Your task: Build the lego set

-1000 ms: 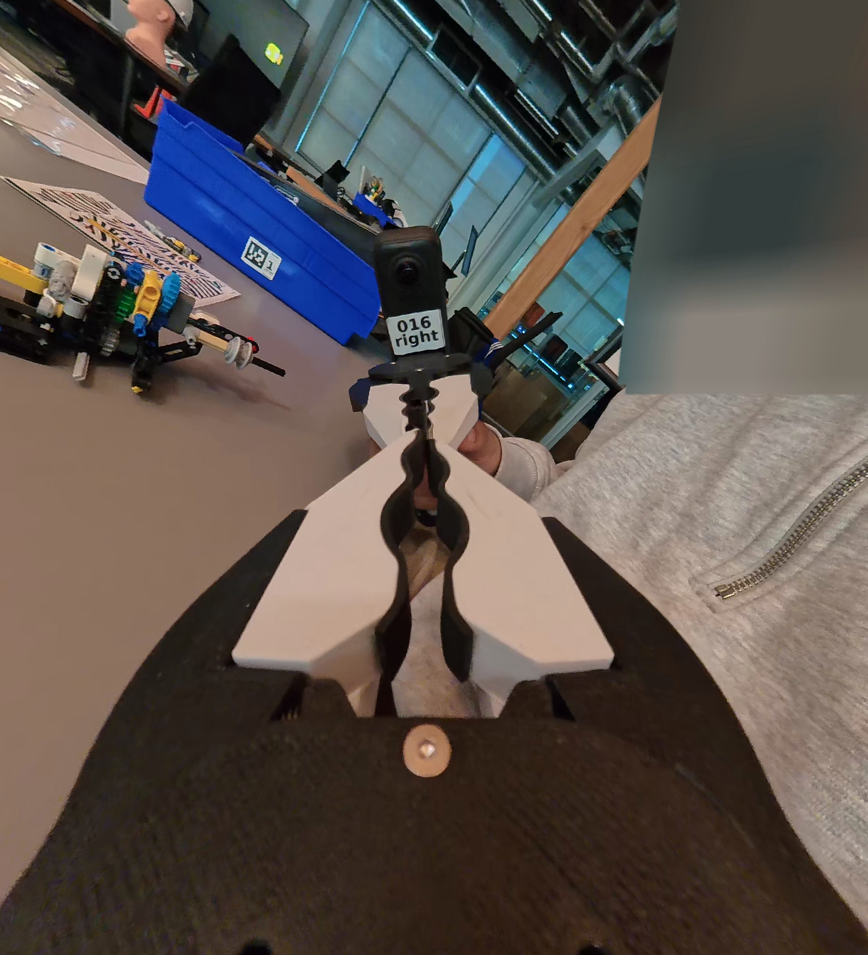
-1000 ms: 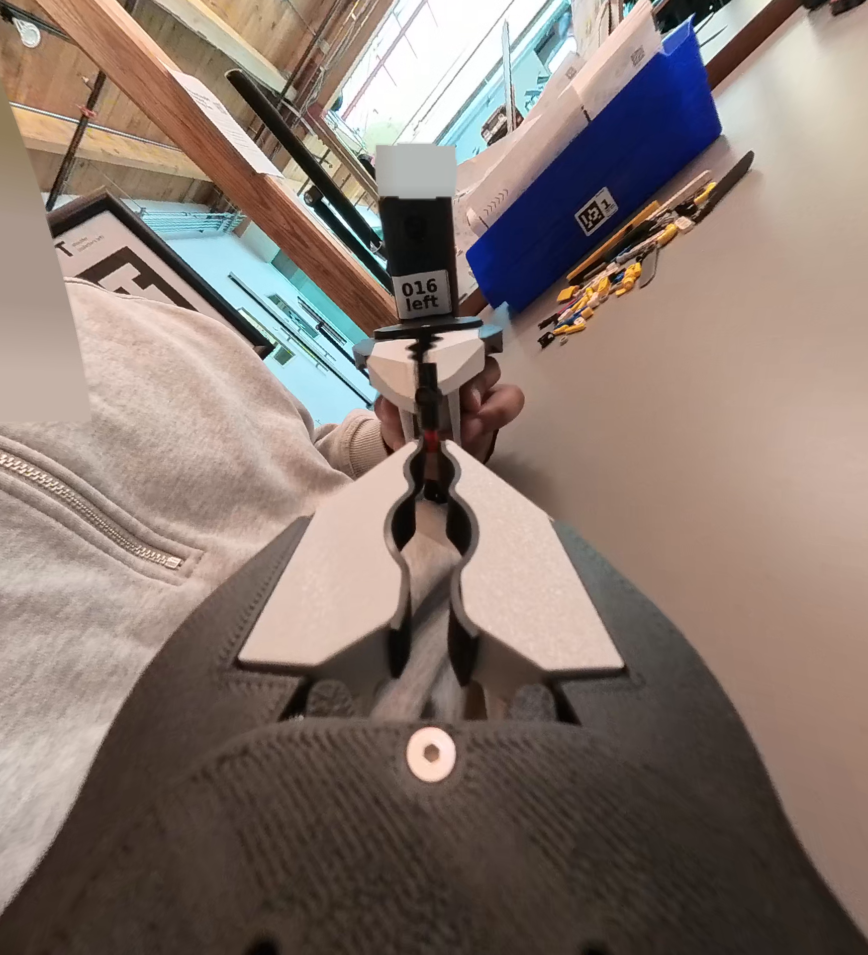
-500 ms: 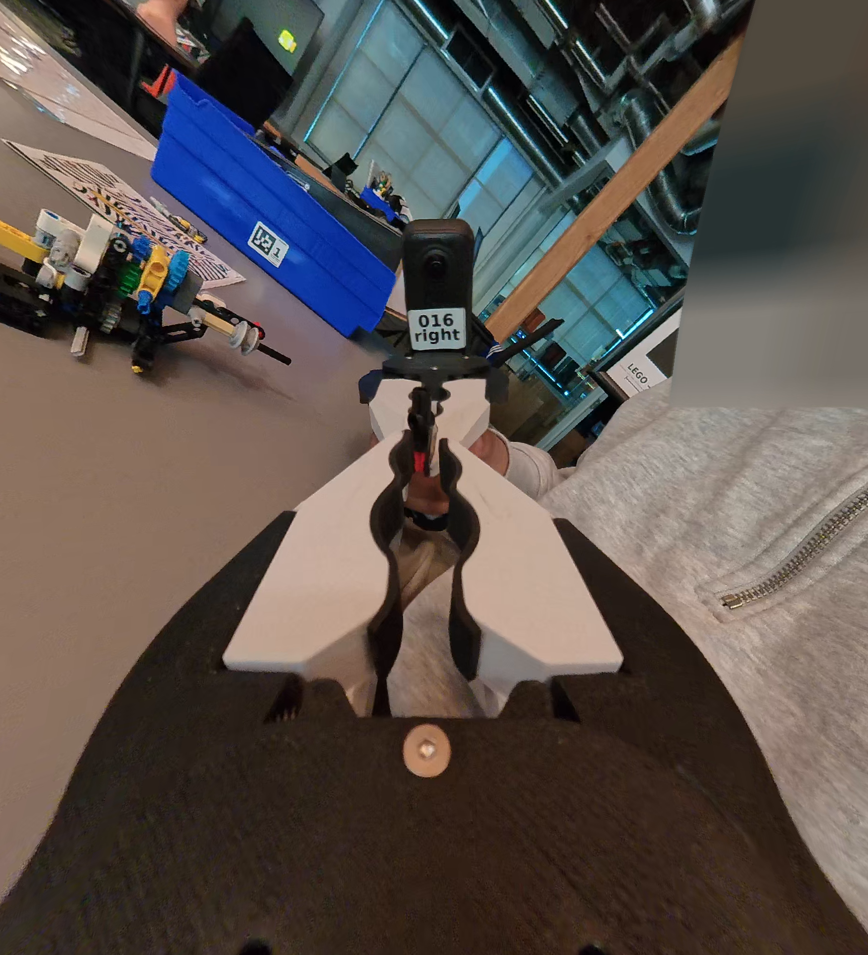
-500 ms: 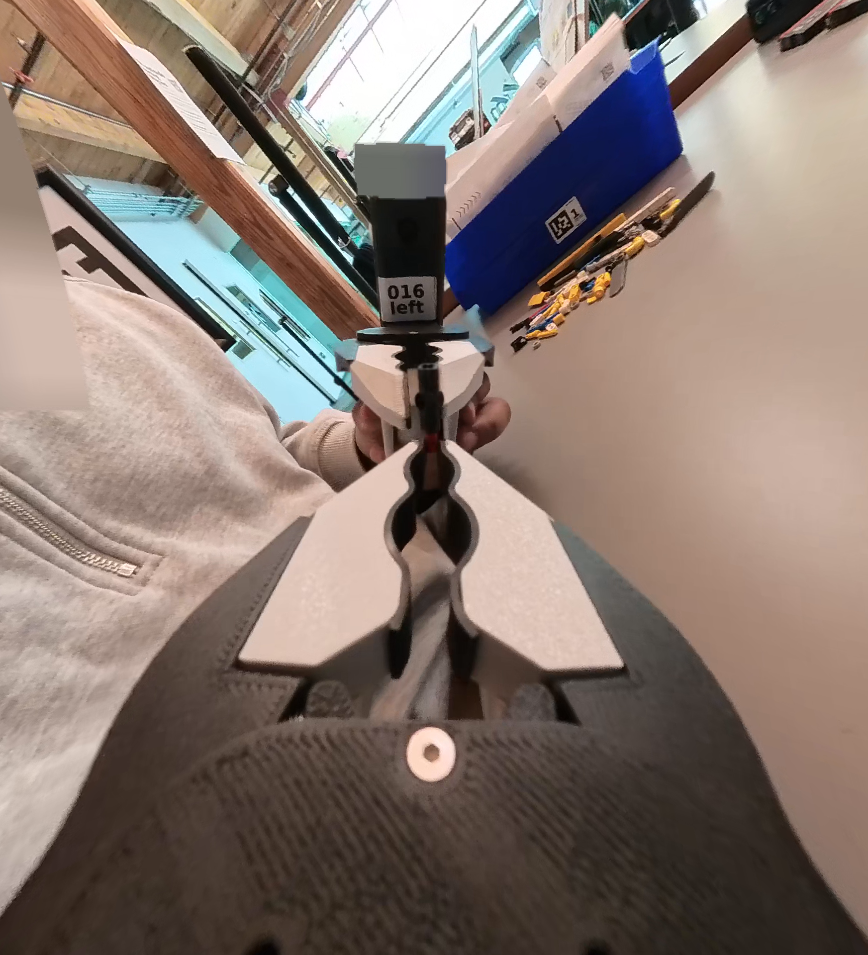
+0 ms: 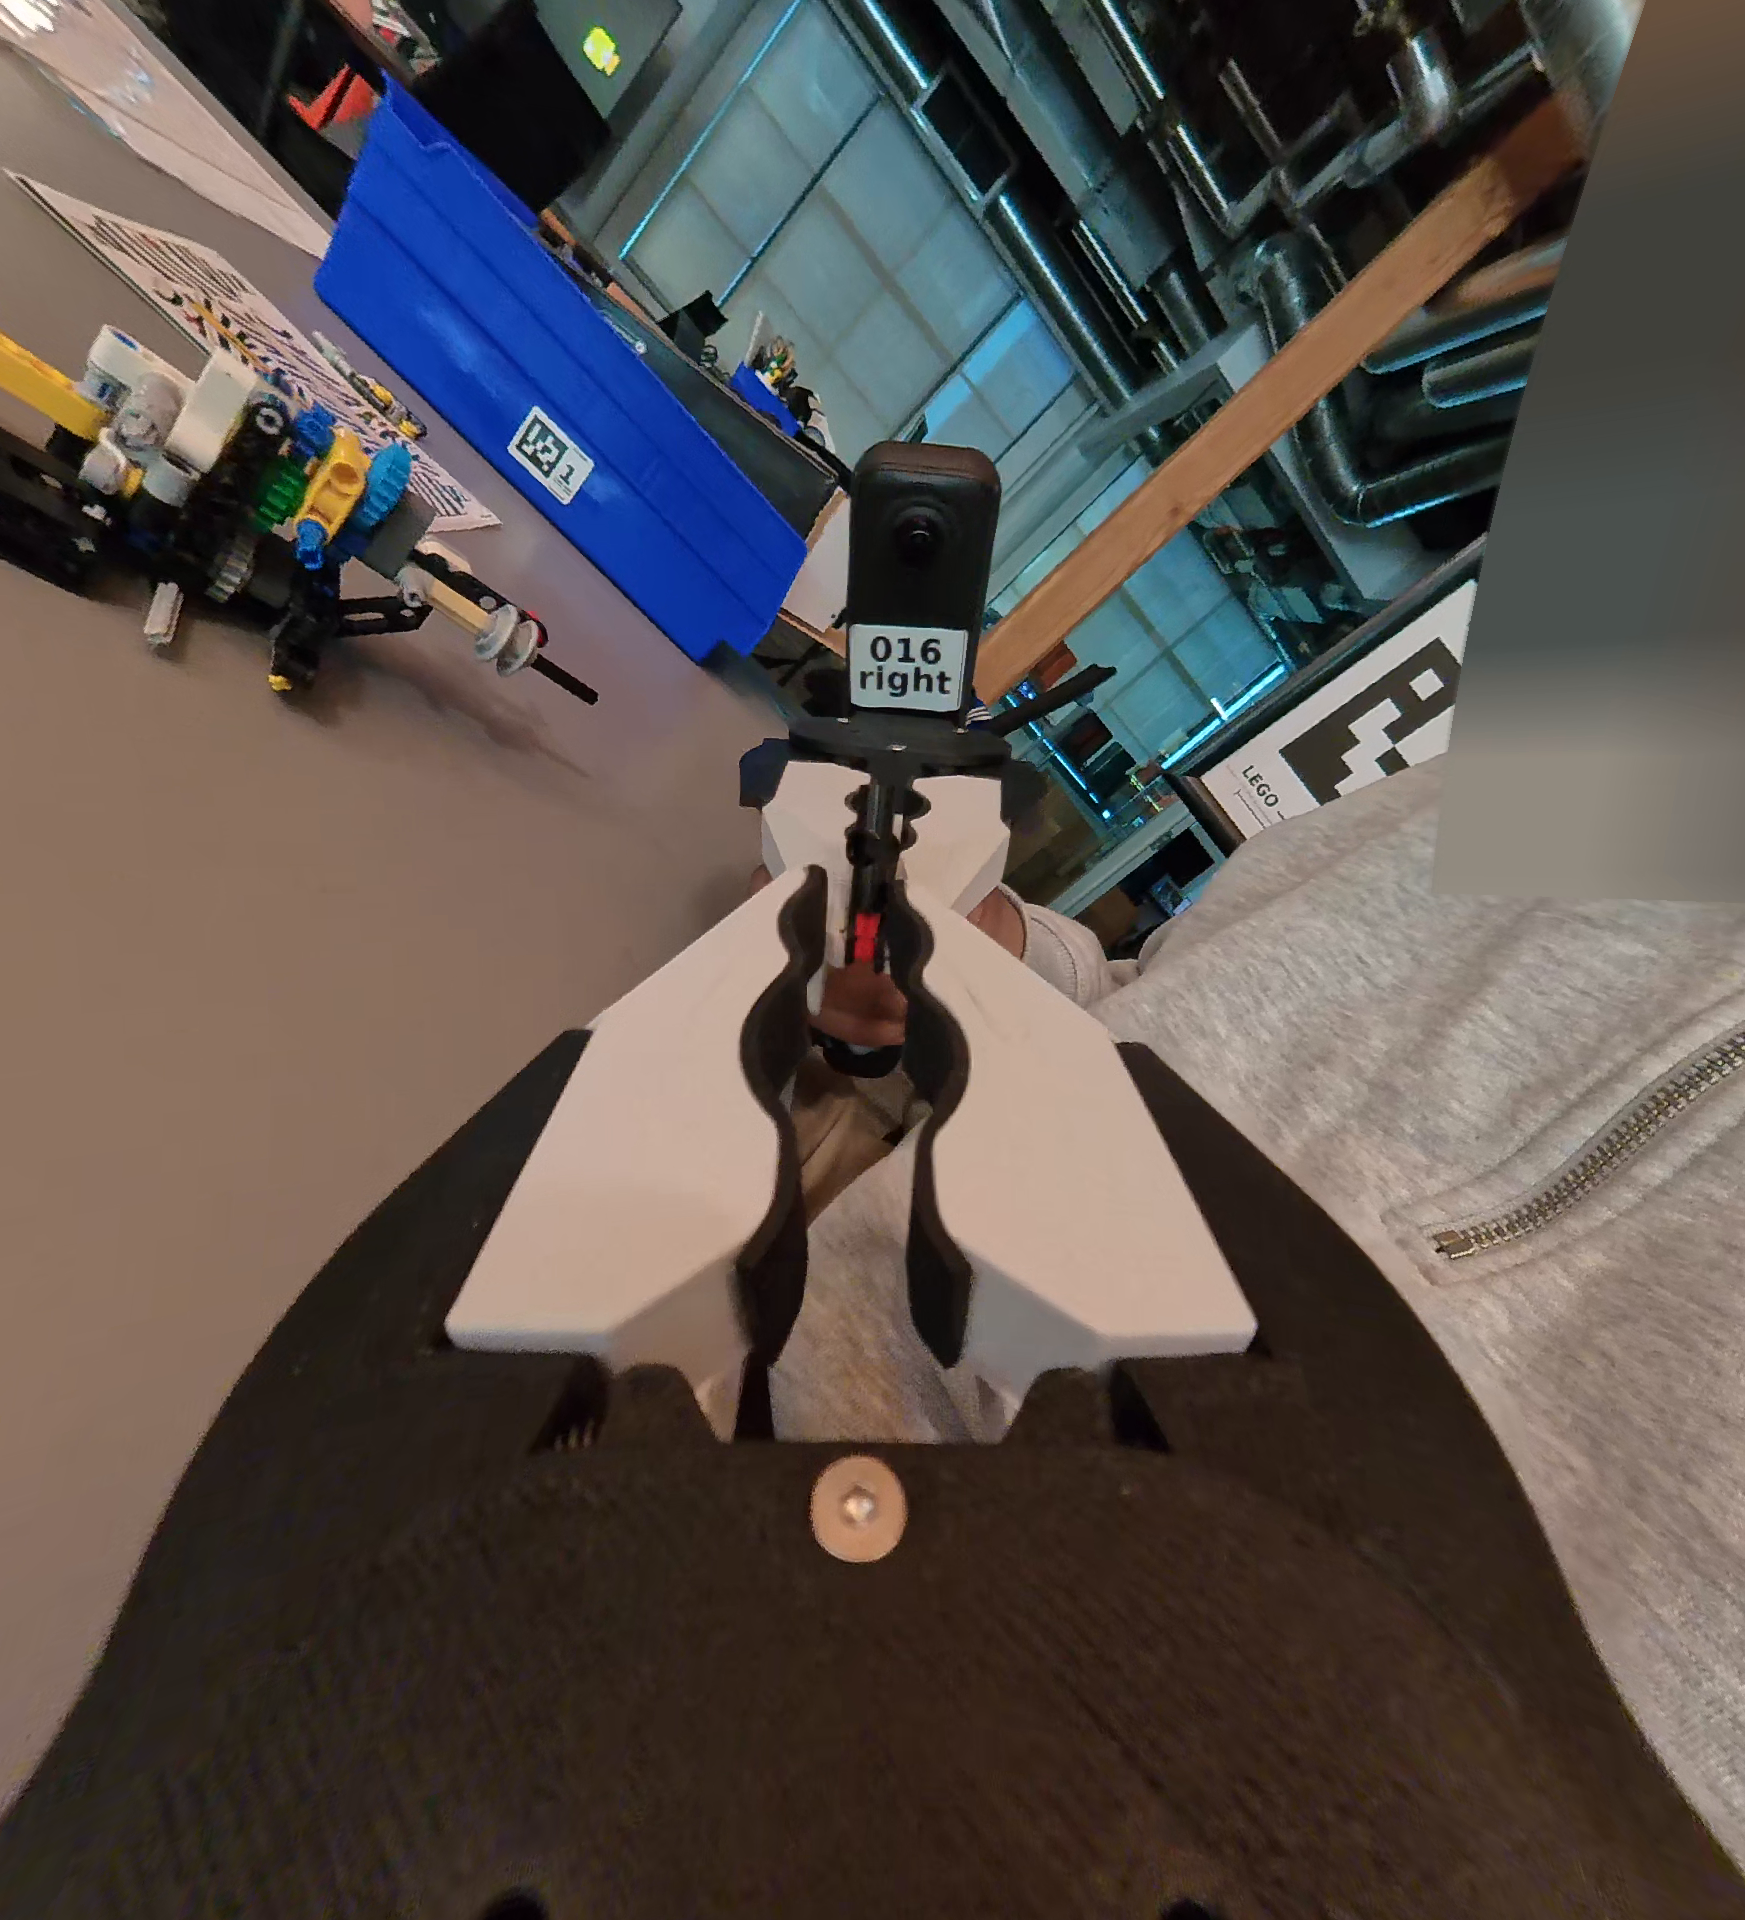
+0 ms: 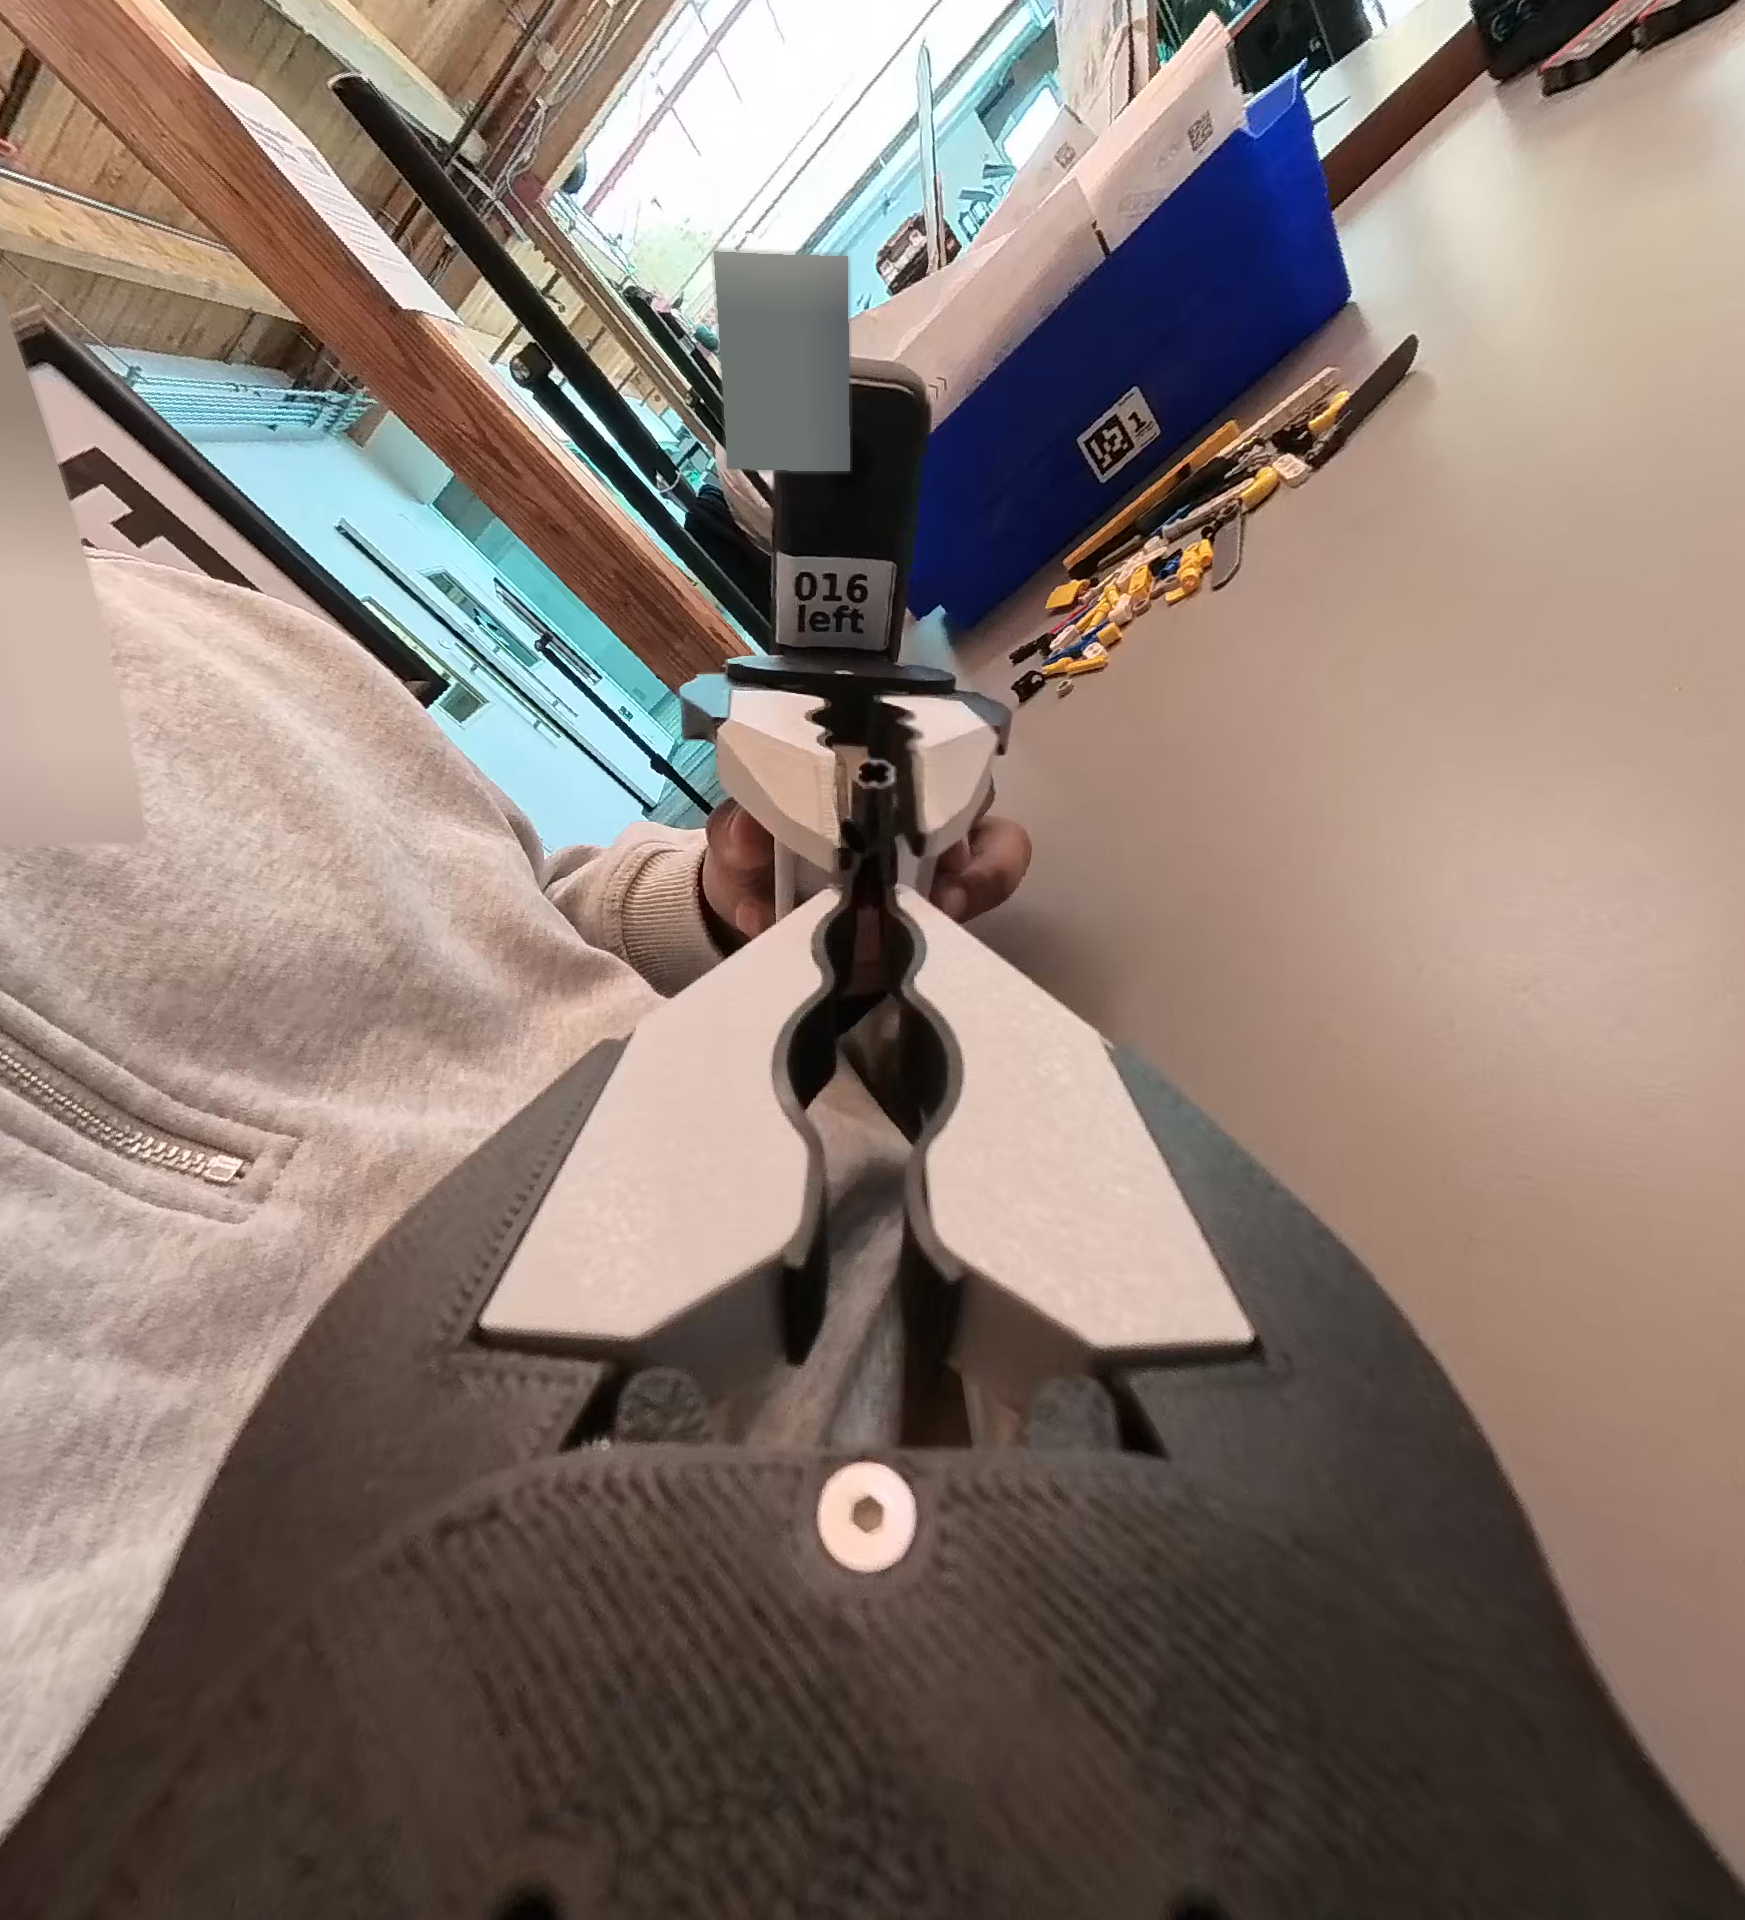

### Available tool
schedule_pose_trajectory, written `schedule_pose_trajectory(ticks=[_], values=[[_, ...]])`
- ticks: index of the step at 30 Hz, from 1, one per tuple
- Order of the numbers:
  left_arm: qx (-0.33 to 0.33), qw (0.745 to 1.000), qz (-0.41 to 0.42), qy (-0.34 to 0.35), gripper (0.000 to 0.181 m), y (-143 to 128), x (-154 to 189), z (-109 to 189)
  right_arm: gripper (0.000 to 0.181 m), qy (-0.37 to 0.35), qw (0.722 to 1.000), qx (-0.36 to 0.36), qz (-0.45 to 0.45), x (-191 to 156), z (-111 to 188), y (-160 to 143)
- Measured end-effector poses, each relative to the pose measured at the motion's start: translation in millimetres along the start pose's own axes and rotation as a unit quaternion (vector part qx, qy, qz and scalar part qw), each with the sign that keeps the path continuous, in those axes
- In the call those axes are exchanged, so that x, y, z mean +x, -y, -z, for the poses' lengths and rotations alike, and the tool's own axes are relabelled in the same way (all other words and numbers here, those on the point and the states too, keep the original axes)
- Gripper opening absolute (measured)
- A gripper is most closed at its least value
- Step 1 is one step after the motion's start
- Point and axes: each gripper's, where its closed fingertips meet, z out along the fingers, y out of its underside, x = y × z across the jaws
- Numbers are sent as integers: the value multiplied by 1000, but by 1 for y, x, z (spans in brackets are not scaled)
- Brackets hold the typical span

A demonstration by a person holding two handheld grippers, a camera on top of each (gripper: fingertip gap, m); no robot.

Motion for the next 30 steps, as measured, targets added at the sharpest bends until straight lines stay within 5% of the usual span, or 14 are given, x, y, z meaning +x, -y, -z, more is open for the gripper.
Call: schedule_pose_trajectory(ticks=[13,21,26,30], values=[[-9,1000,22,-16,3,-3,2,0,2,0,1000,-1,-2,0,1,0],[23,997,73,-2,4,8,-10,6,34,-65,997,31,31,16,12,14],[32,992,118,15,4,9,-21,9,47,-225,931,-21,286,25,16,15],[17,992,120,31,4,4,-24,7,51,-268,876,-79,392,26,5,3]])
